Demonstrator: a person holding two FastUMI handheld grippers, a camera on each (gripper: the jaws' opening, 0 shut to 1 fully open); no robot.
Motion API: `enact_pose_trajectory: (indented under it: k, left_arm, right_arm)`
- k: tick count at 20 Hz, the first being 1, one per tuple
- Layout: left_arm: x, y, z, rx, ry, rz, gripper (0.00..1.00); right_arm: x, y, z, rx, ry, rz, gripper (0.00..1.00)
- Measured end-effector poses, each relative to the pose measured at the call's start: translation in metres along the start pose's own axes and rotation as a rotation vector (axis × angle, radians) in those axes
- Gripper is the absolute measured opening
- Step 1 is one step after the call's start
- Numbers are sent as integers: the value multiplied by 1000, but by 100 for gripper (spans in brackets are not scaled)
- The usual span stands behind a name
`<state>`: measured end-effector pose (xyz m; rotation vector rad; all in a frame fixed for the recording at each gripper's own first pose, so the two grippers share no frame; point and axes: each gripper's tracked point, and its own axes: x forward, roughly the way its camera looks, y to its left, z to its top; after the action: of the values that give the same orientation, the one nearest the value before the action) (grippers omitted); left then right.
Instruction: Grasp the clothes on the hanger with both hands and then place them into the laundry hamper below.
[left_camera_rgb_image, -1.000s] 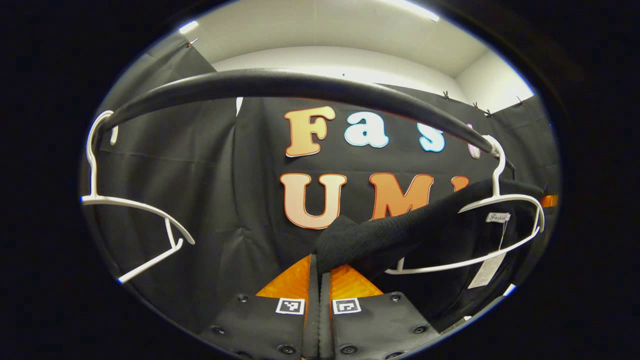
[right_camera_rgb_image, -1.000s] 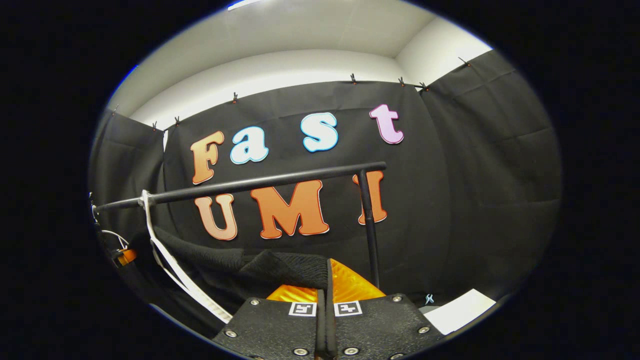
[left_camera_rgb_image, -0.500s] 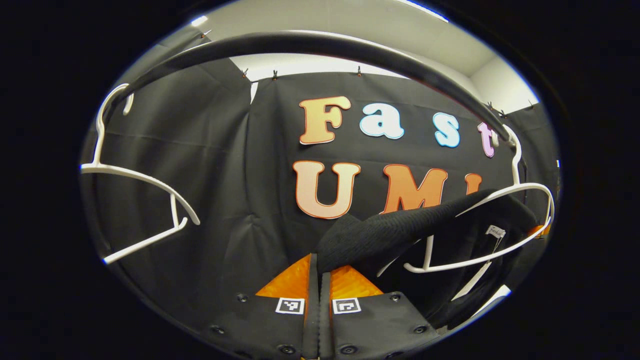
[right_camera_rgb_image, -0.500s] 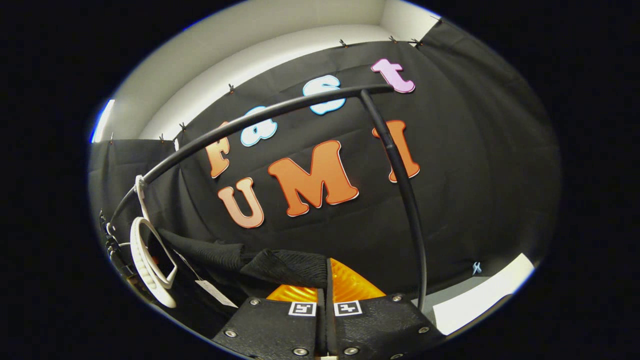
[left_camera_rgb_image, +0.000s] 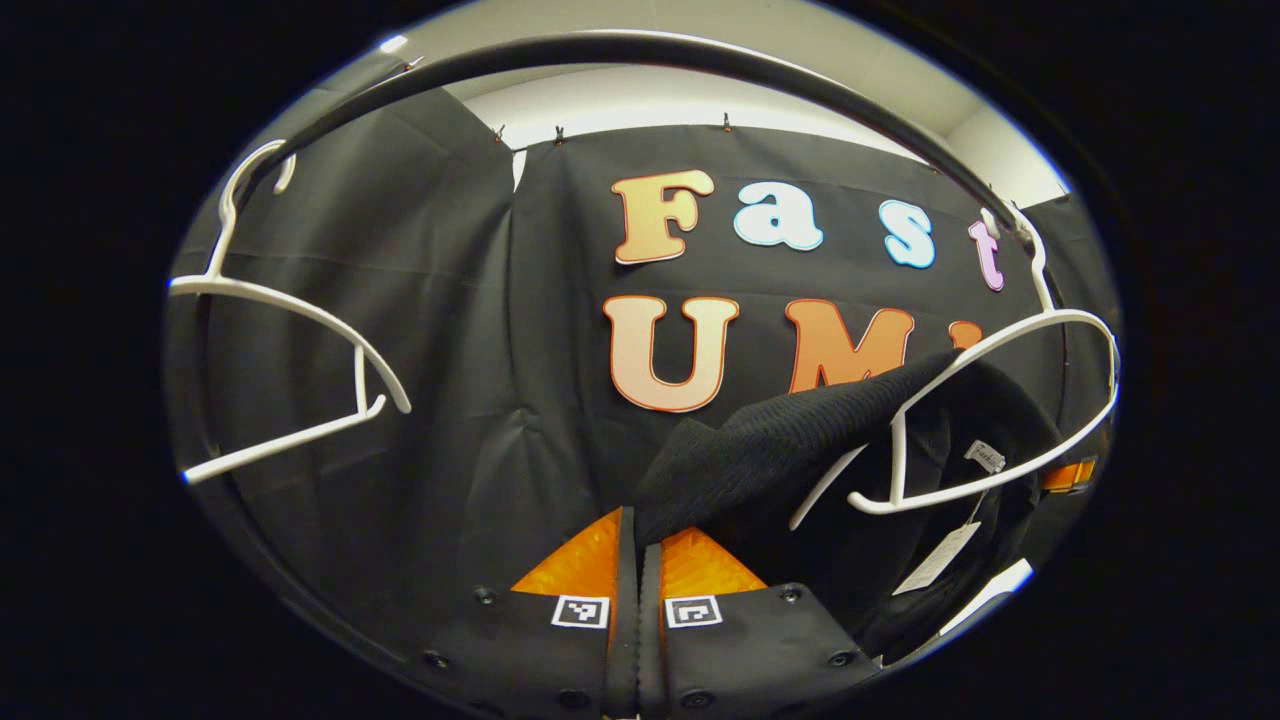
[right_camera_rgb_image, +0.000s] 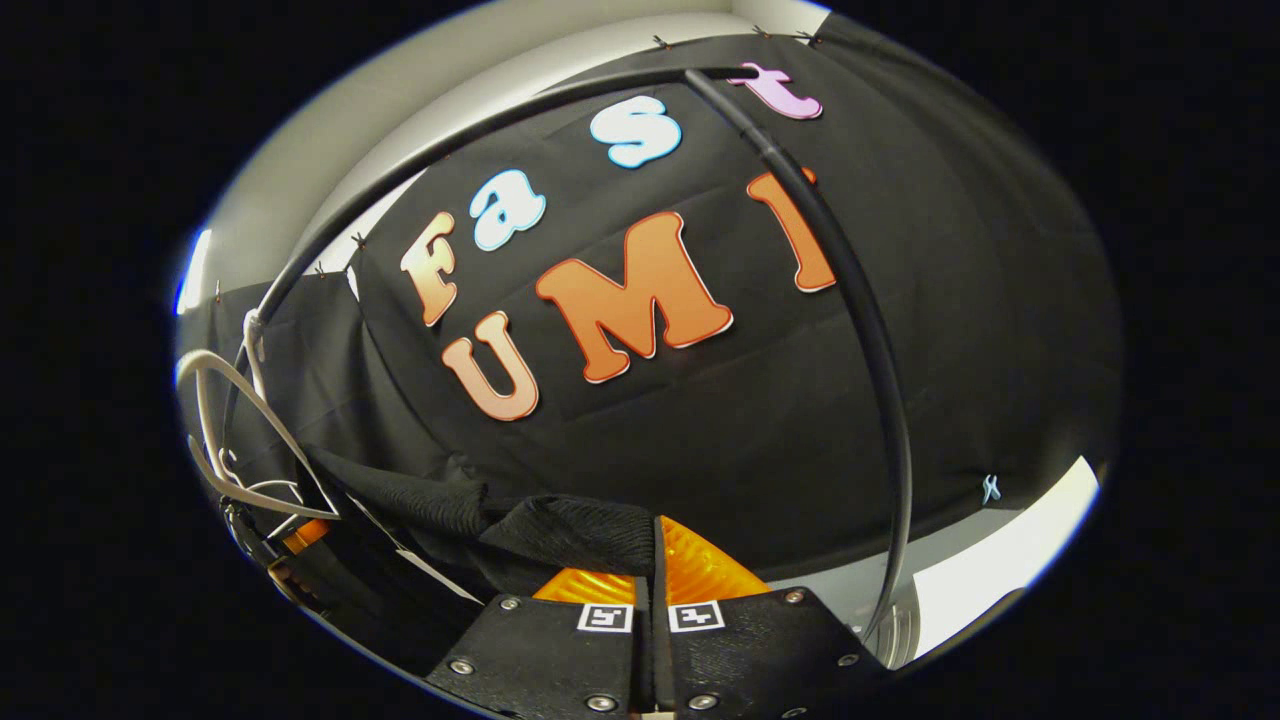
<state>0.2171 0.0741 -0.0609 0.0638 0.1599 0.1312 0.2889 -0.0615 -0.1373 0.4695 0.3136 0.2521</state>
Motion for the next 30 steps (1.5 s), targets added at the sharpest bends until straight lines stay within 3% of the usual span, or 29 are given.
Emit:
enact_pose_trajectory:
  k: [6,11,18,30]
  left_arm:
    - [-1,17,-30,-24,52,27,7]
    - [-13,63,-61,-22,127,123,7]
    - [-27,42,-127,-16,258,61,7]
    - [-56,-59,-244,-41,491,-114,7]
  right_arm:
    - [25,3,-58,3,108,9,0]
    - [34,-7,-99,-10,178,-29,0]
    - [26,-18,-158,29,254,-58,0]
    - [12,28,-279,70,403,-16,0]
